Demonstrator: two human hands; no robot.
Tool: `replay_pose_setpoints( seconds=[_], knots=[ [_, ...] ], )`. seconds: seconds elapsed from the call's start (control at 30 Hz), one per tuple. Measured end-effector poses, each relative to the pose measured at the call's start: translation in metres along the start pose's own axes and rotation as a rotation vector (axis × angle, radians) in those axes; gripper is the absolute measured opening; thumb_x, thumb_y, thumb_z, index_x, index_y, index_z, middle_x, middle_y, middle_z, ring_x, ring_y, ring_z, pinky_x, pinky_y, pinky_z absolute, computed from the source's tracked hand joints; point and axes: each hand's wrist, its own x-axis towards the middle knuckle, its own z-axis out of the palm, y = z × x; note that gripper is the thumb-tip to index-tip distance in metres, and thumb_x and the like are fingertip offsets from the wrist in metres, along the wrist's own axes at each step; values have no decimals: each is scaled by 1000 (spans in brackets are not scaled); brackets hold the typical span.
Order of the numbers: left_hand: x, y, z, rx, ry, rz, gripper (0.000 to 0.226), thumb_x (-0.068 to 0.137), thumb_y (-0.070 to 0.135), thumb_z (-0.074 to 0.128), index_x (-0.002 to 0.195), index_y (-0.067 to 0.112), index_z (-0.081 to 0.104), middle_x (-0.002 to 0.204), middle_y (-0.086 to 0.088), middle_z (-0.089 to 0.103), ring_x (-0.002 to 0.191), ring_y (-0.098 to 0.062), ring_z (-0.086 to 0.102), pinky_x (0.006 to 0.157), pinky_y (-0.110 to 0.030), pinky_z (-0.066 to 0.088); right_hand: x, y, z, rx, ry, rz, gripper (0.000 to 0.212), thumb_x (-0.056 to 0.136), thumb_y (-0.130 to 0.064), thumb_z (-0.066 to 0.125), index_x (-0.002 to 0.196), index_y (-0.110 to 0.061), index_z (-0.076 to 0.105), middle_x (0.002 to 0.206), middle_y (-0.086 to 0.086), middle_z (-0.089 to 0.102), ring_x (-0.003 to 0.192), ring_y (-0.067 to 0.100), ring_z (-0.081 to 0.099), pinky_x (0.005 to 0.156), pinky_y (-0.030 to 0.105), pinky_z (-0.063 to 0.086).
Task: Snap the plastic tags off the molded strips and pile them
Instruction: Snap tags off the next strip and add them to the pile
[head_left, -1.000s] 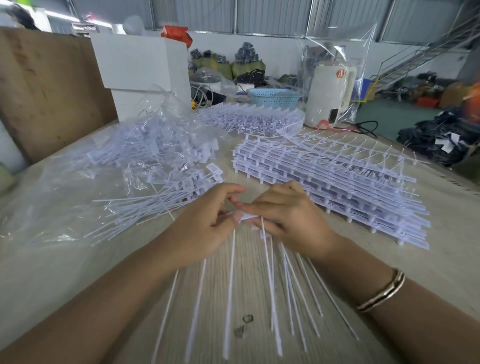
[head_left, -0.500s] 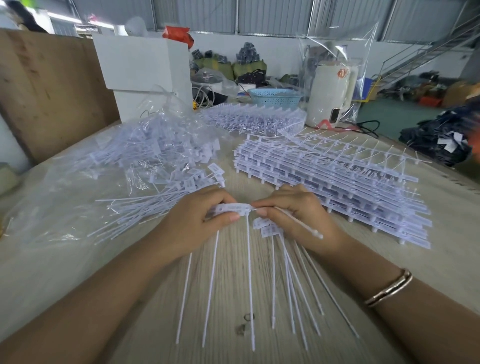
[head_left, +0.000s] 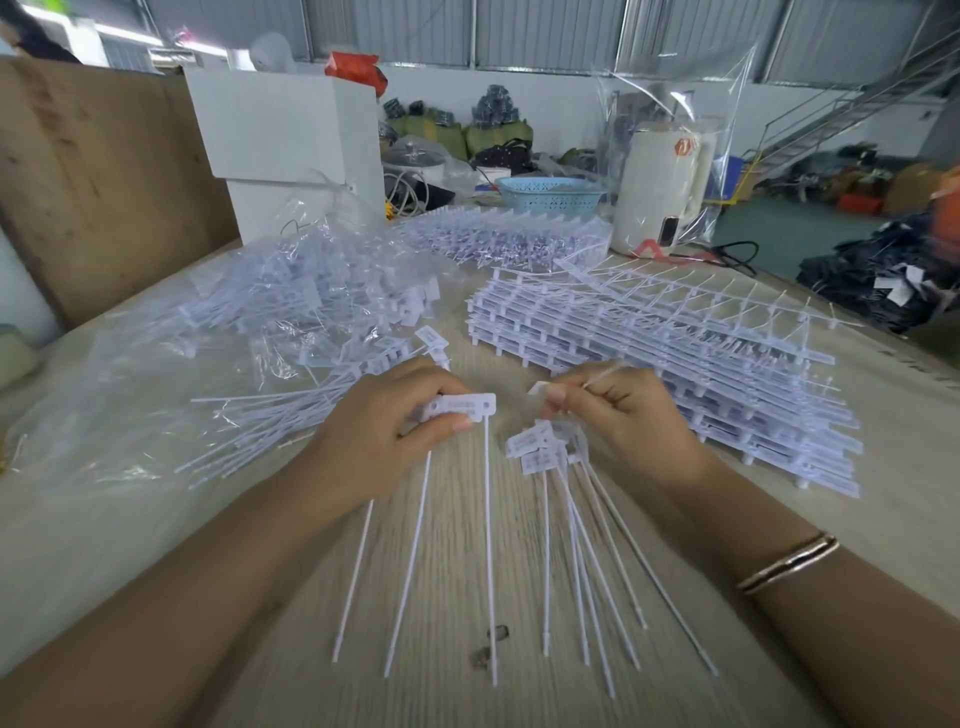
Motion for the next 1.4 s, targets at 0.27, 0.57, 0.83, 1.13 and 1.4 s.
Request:
replay_pose_setpoints(
  seconds=[0.27,0.57,0.83,1.13,1.4],
  knots=[
    [-5,-3,0,45,-17,-71,24,81,48,59,104,43,62,92,13,60,84,-4,59,72,-22,46,2,14,-16,-525,-277,-181,38,83,1,63,118,-13,64,85,-6,49,77,6,45,77,52,37],
    [-7,5,12,-32,40,-195,17,75,34,72,84,29,58,78,9,58,75,-6,55,64,-17,40,-1,-6,-10,-564,-221,-233,48,76,-20,35,109,-20,70,97,-7,53,92,16,54,82,40,25],
    [-4,16,21,-85,-11,-136,25,74,50,60,91,32,53,84,10,63,82,-7,61,73,-30,49,2,-6,17,-851,-205,-692,25,84,-29,61,106,-25,73,91,-3,69,69,17,61,65,34,40],
    [-3,4,9,-67,-75,-161,9,87,29,65,85,36,60,80,17,63,76,-3,58,66,-16,41,4,3,5,-789,-118,-637,28,88,-32,57,109,-19,71,83,-4,70,65,18,62,64,35,31],
    [-2,7,9,-38,-15,-88,14,84,22,69,94,12,68,87,1,66,82,-12,60,75,-35,44,0,3,6,-541,-202,-412,27,83,-31,63,105,-16,72,74,-4,68,69,7,56,69,29,26]
  ],
)
